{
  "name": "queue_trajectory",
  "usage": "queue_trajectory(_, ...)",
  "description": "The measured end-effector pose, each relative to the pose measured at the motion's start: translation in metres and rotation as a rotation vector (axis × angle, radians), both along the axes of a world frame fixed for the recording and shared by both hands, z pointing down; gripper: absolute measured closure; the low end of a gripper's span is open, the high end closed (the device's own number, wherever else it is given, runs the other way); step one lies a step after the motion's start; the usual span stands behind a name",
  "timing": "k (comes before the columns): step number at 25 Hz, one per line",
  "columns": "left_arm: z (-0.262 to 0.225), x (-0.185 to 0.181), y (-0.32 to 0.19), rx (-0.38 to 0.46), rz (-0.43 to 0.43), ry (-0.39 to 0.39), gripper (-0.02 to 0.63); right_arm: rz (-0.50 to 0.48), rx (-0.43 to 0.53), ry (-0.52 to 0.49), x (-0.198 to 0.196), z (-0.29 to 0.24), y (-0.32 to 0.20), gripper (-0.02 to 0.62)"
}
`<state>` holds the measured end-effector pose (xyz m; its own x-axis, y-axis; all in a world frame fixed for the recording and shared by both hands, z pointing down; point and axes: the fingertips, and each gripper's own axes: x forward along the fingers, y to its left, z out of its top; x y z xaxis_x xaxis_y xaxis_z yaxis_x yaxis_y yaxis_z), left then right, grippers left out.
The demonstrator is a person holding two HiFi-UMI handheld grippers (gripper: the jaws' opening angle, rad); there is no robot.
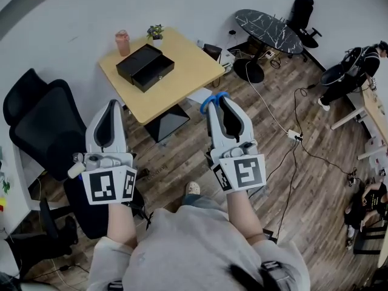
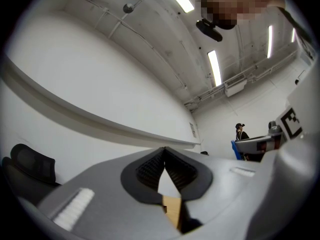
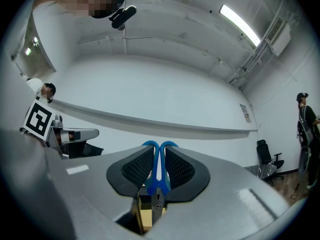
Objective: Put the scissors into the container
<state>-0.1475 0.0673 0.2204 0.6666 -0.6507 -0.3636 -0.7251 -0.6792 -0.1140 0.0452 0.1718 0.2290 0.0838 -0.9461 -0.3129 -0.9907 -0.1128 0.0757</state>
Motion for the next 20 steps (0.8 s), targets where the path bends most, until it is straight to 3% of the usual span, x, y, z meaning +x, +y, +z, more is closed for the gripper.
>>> queue_trajectory(13, -0.015, 0.071, -0.041, 0.027, -0.064, -0.013, 0.548, -0.078, 0.019, -0.014, 0.075, -0.004, -0.057, 0.522)
queue_trajectory(20, -0.007, 0.088, -0.058, 0.015, -0.091, -0.031, 0.548, -0.108, 0.004, -0.04, 0.094, 0.005, -0.081, 0.522)
